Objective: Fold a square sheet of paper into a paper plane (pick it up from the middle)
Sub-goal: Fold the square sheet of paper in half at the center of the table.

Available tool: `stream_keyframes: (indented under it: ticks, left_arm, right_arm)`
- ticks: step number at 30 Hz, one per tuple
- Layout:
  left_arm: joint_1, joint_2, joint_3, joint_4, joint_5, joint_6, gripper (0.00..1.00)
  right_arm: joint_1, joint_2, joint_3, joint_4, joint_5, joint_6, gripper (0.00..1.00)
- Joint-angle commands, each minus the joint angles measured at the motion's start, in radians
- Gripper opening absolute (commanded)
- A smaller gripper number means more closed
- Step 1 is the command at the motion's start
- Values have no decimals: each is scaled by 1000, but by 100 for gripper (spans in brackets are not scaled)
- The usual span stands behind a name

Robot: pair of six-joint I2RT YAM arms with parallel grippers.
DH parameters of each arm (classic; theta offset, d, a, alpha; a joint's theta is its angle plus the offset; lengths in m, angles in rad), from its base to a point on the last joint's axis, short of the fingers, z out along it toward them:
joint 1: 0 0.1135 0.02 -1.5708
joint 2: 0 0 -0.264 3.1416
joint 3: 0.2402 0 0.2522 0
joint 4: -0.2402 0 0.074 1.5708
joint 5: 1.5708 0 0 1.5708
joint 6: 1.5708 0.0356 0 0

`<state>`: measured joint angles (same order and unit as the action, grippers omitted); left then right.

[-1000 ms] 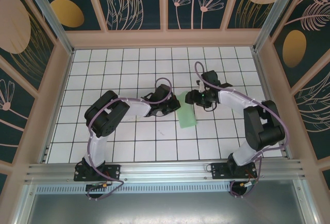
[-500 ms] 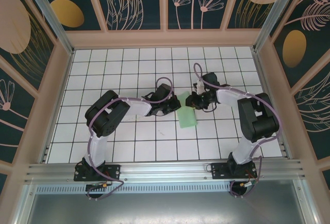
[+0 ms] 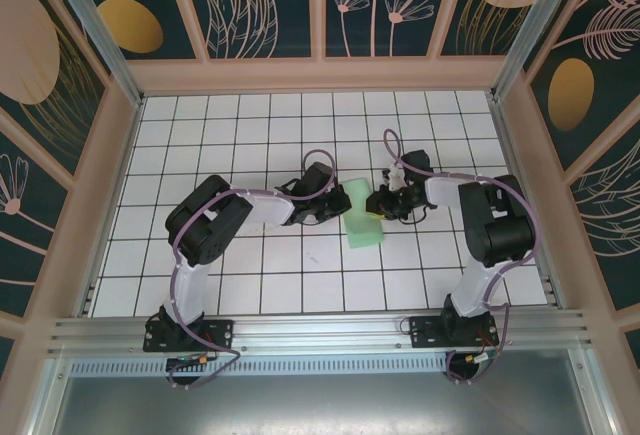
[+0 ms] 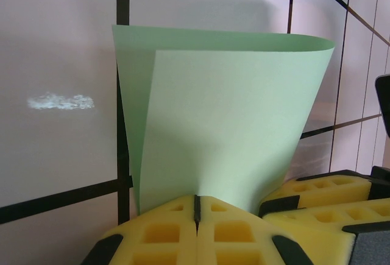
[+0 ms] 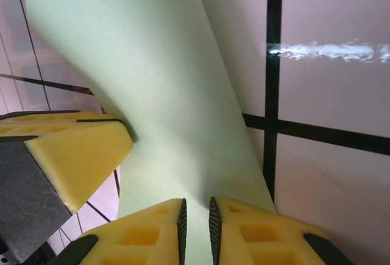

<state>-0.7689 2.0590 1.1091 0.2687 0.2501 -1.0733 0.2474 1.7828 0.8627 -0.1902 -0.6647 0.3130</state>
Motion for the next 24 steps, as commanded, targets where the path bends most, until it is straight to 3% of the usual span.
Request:
stream_keyframes:
  ticks: [1, 6, 13, 19, 24]
  left_arm:
    - [-7, 54, -6, -92, -31, 32, 0]
    - [-6, 58, 1, -97, -29, 39, 0]
    - [-6, 62, 7, -108, -31, 50, 0]
    - [-7, 67, 8, -112, -29, 54, 0]
    - [-7, 67, 8, -124, -36, 61, 0]
  right_arm:
    - [-14, -46, -13, -25, -21, -14, 24]
    - [-30, -85, 52, 6, -121, 3, 22]
    - [-44, 49, 109, 7, -124, -20, 20]
    - [-53, 128, 93, -2, -8, -33, 19]
    - [-59, 80, 114, -15, -78, -33, 20]
